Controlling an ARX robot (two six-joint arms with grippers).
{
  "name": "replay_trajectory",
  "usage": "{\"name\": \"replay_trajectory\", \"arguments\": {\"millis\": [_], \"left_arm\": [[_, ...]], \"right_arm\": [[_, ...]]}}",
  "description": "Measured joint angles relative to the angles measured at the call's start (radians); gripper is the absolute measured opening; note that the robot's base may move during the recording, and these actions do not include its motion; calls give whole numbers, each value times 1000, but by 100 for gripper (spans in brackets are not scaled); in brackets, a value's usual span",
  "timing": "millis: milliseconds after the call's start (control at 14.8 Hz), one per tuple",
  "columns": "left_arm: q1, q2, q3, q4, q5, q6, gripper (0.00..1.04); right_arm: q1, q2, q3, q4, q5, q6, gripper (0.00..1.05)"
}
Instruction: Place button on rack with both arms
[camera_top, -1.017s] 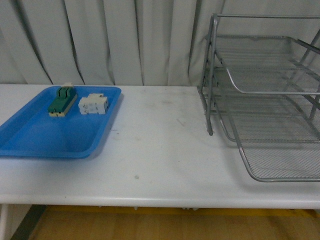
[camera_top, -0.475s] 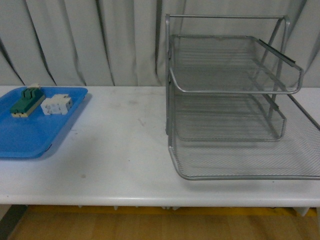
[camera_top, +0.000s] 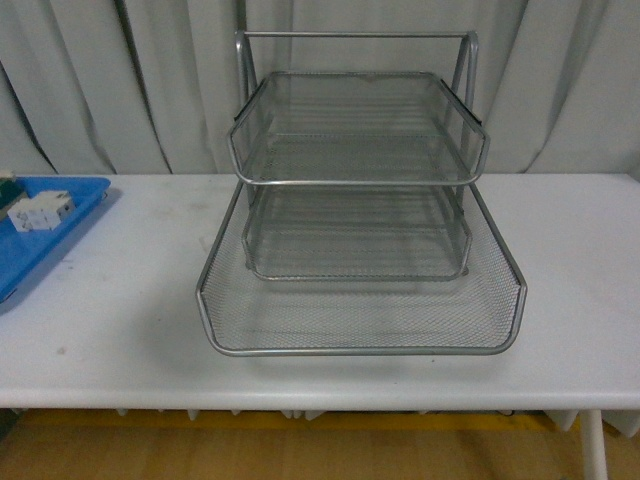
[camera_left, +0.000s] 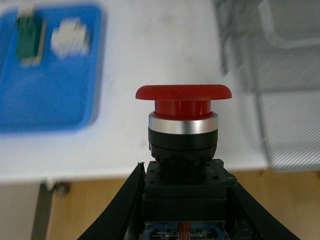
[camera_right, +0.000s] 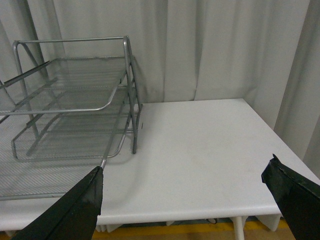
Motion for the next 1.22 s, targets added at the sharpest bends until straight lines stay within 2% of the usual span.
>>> {"name": "replay_trajectory", "arguments": {"millis": [136, 407, 678, 746, 1017, 1085, 1220], "left_arm": [[-70, 23, -15, 117, 19, 87, 36], [-273, 301, 150, 201, 68, 166, 36], [-367, 484, 259, 263, 56, 302, 36], [-414, 629, 319, 258, 59, 380, 36], [-435, 777, 379, 257, 27, 406, 36], [-433, 797, 400, 254, 22, 404, 43], [-423, 806, 428, 216, 23, 394, 67]], "right_arm": [[0, 0, 0, 5, -1, 0, 98], [0, 0, 0, 3, -1, 0, 98], [0, 0, 0, 3, -2, 0, 98], [0, 0, 0, 3, -1, 0, 98], [0, 0, 0, 3, -1, 0, 98], [0, 0, 0, 3, -1, 0, 98], [0, 0, 0, 3, -1, 0, 98]]}}
